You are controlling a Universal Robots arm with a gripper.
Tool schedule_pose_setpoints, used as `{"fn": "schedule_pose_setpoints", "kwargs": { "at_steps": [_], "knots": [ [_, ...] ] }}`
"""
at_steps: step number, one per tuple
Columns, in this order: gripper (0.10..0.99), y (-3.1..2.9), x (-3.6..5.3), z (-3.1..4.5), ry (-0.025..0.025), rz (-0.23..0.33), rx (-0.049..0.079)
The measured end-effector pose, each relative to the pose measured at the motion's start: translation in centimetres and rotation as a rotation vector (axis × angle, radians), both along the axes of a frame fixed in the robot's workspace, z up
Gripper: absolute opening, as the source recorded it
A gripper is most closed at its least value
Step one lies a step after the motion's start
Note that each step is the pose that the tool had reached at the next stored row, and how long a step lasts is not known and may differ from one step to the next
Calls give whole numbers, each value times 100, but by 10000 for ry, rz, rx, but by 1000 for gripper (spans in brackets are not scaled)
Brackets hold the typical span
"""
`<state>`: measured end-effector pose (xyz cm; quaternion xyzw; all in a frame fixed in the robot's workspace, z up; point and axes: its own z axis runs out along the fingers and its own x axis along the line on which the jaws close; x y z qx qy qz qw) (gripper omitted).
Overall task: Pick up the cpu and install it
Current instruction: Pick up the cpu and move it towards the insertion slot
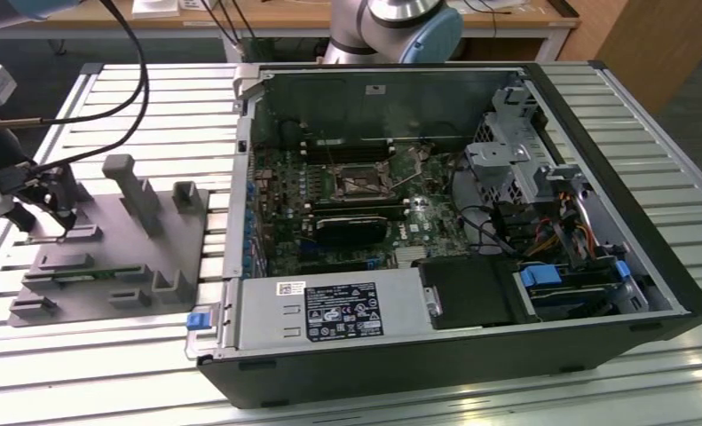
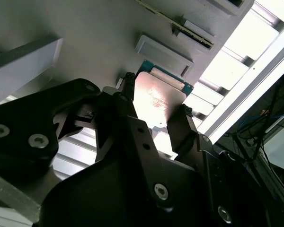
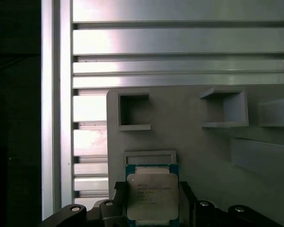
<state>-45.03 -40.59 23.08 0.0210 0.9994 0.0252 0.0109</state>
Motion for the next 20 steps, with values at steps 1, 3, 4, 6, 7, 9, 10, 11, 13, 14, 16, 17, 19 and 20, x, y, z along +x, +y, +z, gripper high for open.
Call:
{"fn": "schedule_pose_setpoints", "kwargs": {
  "at_steps": [1, 3, 4, 6, 7, 9, 10, 11, 13, 14, 16, 17, 19, 20],
  "knots": [
    [529, 0, 0, 3, 1, 0, 1],
    [529, 0, 0, 9, 1, 0, 5],
    [529, 0, 0, 11, 1, 0, 6],
    [529, 1, 0, 16, 2, 0, 8],
    [529, 1, 0, 19, 2, 0, 9],
    [529, 1, 0, 23, 1, 0, 12],
    [529, 1, 0, 25, 2, 0, 14],
    [529, 1, 0, 28, 1, 0, 17],
    [529, 1, 0, 33, 1, 0, 20],
    [529, 1, 0, 36, 2, 0, 22],
    [529, 1, 0, 43, 2, 0, 27],
    [529, 1, 0, 45, 2, 0, 29],
    [529, 1, 0, 51, 1, 0, 36],
    [529, 1, 0, 54, 2, 0, 38]
  ]
}}
